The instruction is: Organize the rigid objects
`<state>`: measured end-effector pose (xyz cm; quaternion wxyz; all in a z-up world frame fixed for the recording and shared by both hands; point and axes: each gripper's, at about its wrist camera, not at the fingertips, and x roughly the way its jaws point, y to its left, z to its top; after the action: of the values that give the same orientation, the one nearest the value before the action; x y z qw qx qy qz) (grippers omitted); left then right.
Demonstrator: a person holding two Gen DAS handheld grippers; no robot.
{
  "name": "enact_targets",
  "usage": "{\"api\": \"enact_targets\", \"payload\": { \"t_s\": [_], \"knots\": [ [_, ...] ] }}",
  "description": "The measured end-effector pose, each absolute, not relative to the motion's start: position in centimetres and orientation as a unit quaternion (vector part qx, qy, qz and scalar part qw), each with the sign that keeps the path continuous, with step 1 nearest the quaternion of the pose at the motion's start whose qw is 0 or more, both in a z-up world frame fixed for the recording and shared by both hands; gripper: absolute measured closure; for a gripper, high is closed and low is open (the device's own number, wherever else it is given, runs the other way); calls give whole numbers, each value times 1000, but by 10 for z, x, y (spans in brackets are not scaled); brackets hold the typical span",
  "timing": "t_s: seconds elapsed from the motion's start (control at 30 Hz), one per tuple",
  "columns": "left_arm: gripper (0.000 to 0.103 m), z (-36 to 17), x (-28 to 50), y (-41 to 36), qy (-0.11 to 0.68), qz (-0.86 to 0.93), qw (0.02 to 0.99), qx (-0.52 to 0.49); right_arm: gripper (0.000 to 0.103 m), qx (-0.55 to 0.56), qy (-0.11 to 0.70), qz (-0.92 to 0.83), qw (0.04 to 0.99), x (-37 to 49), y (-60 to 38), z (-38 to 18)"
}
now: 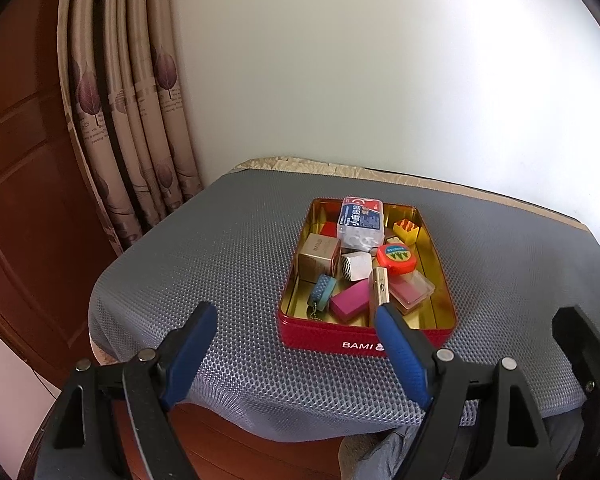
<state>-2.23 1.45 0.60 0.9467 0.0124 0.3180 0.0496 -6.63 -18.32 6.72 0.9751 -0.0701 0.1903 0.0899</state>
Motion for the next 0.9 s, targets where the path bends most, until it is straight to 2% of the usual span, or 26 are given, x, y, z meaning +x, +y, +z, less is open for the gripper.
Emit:
{"api": "enact_targets", "payload": {
  "t_s": [0.9],
  "knots": [
    [19, -3, -15, 16, 347, 30, 937, 6, 0, -74, 195, 92, 974, -67, -182, 65]
  ]
}}
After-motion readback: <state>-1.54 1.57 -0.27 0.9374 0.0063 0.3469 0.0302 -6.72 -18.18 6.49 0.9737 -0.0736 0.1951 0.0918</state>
